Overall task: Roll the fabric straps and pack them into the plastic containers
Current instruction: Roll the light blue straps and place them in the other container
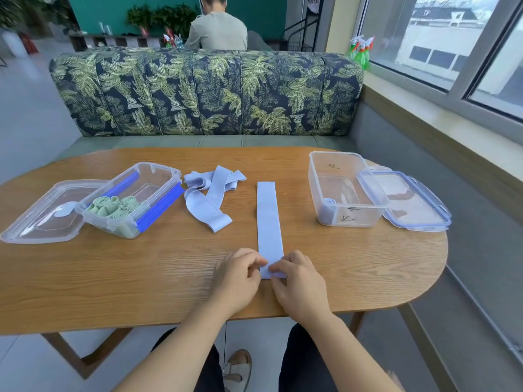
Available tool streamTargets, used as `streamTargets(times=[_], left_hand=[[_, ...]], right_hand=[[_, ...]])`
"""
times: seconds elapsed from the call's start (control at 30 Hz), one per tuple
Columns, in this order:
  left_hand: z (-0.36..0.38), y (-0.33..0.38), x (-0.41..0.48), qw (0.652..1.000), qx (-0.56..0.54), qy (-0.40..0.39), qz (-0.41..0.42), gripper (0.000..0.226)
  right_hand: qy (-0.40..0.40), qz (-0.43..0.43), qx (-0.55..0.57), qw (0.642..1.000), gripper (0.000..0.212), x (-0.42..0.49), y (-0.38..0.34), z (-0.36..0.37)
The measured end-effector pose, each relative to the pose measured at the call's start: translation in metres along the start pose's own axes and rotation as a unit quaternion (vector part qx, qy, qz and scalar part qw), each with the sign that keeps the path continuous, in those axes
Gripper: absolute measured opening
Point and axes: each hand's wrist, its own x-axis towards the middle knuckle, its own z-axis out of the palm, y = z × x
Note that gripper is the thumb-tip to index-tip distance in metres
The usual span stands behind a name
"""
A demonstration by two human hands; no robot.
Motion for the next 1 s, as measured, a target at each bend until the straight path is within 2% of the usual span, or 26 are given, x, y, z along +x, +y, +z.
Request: streamTargets(times=[0.13, 0.27, 0.4, 0.73, 0.87, 1.0], left_hand=[[-0.004, -0.003, 0.008, 1.0, -0.004, -0.019, 0.012, 0.017], [-0.009, 0.003, 0.018, 0.992, 0.099, -0.054, 0.057, 0.032], [-0.013, 0.008, 0.034, 0.981, 0.148, -0.092, 0.08, 0.036], [-0.013, 0.015, 0.092, 0.968, 0.202, -0.124, 0.082, 0.029], [-0.013, 0.012, 0.113, 0.968, 0.196, -0.128, 0.093, 0.03], [-0.014, 0.003, 0.118, 0.977, 0.151, -0.12, 0.095, 0.026]], right_hand=[[0.011, -0.019, -0.012, 1.0, 0.015, 0.002, 0.004, 0.005], [0.004, -0.012, 0.019, 1.0, 0.012, 0.006, 0.007, 0.004], [-0.074, 0.012, 0.049, 0.996, 0.014, 0.02, 0.012, -0.005], [-0.237, 0.046, 0.016, 0.97, 0.019, 0.072, 0.01, -0.02], [-0.147, 0.039, -0.025, 0.988, 0.025, 0.109, 0.011, -0.023], [-0.103, 0.086, 0.094, 0.987, 0.021, 0.147, 0.014, -0.013]])
